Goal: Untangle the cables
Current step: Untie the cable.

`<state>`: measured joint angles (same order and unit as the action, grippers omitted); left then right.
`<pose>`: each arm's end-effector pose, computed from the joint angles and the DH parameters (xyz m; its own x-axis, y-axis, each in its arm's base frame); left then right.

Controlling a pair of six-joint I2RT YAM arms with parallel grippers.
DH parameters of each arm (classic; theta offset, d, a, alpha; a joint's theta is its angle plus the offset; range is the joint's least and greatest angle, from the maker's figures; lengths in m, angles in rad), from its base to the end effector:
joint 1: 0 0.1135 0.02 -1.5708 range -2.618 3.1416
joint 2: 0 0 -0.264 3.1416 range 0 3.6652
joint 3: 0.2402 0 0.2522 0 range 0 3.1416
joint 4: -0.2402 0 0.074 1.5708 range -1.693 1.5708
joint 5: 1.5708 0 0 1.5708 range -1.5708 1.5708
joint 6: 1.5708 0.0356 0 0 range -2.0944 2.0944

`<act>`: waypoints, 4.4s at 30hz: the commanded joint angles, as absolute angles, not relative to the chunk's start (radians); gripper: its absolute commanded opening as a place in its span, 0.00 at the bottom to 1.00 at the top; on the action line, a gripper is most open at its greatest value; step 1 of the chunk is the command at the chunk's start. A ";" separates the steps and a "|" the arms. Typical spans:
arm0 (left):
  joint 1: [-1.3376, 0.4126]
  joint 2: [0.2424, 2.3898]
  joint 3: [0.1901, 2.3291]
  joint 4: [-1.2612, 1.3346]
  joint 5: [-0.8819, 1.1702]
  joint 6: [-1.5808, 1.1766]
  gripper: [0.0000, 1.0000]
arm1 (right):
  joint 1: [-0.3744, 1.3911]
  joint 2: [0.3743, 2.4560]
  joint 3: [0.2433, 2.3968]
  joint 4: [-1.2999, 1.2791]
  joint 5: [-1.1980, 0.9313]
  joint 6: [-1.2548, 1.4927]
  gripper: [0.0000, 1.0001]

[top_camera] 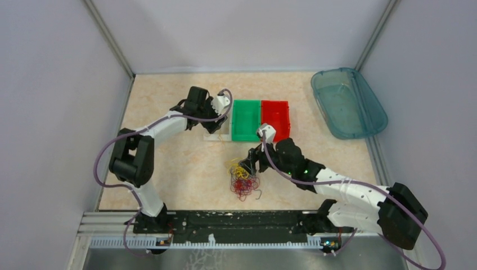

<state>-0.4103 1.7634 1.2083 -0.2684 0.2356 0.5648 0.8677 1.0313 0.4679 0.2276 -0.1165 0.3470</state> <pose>0.3490 -0.1609 0.2148 -0.2827 0.6905 -0.6658 0.8106 0.5431 0.2192 0.1435 0.1757 0.2239 -0.4822 -0.0465 -0.8748 -0.7068 0.6107 0.3571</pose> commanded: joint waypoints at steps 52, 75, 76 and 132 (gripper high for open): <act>-0.092 1.172 1.276 -0.550 0.664 0.356 0.91 | 1.006 1.614 1.198 -0.208 -0.194 -0.522 0.00; -0.259 0.952 0.971 -0.764 1.058 0.619 0.76 | 1.000 1.266 0.819 0.495 -0.420 0.005 0.00; -0.268 0.954 0.964 -0.758 1.038 0.624 0.76 | 1.001 1.267 0.819 0.500 -0.424 0.011 0.00; -0.314 0.920 1.245 -0.604 0.927 0.304 0.00 | 0.993 1.623 0.888 1.046 -0.637 0.408 0.63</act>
